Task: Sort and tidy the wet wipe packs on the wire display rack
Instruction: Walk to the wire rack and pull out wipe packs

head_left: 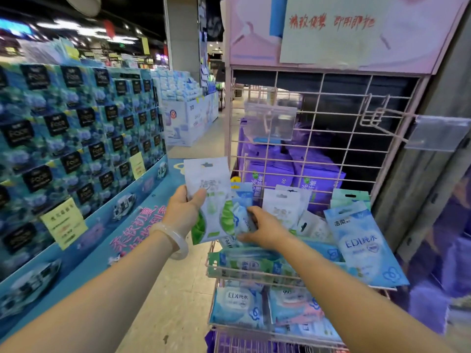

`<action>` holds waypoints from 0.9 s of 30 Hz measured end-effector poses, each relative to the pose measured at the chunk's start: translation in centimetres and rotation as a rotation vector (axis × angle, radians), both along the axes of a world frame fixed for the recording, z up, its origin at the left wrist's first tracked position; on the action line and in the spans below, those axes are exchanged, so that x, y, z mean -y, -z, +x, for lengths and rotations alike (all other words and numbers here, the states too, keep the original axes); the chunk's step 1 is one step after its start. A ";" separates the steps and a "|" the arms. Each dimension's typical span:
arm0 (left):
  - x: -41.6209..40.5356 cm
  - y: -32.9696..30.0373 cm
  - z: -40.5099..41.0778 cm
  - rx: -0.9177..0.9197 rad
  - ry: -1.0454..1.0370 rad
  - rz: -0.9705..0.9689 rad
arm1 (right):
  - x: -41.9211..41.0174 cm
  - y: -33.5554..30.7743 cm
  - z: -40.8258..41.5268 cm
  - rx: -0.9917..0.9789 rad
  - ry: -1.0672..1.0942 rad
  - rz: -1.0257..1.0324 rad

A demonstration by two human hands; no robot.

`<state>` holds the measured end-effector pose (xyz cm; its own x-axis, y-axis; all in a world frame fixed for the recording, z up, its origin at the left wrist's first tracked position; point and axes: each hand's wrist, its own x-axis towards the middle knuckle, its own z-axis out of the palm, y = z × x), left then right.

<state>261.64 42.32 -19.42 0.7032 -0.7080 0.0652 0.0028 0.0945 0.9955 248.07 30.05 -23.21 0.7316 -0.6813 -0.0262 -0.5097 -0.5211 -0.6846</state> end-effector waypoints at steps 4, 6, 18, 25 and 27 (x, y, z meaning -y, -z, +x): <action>0.2 0.1 0.2 -0.013 -0.008 0.003 | 0.1 -0.1 -0.5 -0.012 0.037 -0.019; 0.6 -0.1 0.0 -0.035 -0.003 -0.007 | 0.1 0.1 -1.1 0.046 0.064 -0.004; 5.7 1.8 -3.3 -0.099 0.111 -0.031 | 3.7 -4.4 -10.4 0.969 0.509 0.554; 7.9 3.4 -5.7 0.631 -0.047 0.569 | 2.6 -2.2 -14.1 0.899 0.611 0.573; 7.3 2.7 -6.6 0.617 -0.081 0.293 | 2.3 -1.7 -14.3 0.917 0.593 0.583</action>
<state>255.06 35.02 -22.16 0.6504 -0.7044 0.2843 -0.5683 -0.2030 0.7974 233.78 27.78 -21.49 0.2220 -0.9719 -0.0778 0.2273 0.1292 -0.9652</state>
